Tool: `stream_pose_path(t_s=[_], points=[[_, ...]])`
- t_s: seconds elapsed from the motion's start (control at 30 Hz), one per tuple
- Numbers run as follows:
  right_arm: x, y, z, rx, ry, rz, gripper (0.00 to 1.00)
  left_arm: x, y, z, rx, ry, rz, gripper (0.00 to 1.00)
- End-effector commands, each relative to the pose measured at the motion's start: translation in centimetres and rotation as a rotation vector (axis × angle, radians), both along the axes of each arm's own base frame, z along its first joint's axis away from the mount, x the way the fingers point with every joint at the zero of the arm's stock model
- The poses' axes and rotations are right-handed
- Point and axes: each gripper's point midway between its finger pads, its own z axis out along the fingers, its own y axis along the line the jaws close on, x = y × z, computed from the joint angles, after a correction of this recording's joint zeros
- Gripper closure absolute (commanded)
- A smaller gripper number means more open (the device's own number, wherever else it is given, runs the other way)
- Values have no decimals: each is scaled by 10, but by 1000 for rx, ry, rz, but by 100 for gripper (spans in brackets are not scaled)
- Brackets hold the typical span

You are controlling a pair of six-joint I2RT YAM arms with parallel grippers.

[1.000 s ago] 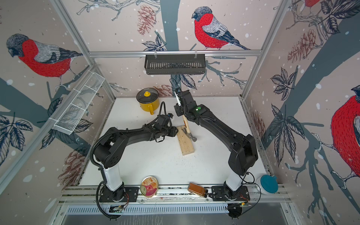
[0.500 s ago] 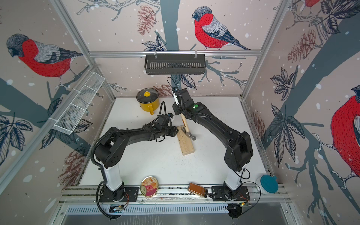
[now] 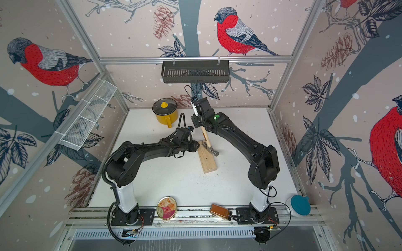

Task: Use a claw hammer to pull out a nail
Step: Remove the nail from the mounting plate.

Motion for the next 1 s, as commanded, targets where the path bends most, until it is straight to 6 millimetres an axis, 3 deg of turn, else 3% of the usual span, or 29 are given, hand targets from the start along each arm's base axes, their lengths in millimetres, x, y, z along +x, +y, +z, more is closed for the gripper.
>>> stream_pose_path(t_s=[0.0, 0.4, 0.97], points=[[8, 9, 21, 43, -67, 10, 100, -4, 5, -10, 30, 34, 5, 52], [16, 0, 19, 25, -76, -31, 100, -5, 6, -10, 32, 37, 9, 53], [10, -13, 30, 74, -148, -44, 100, -5, 6, -11, 32, 40, 8, 54]])
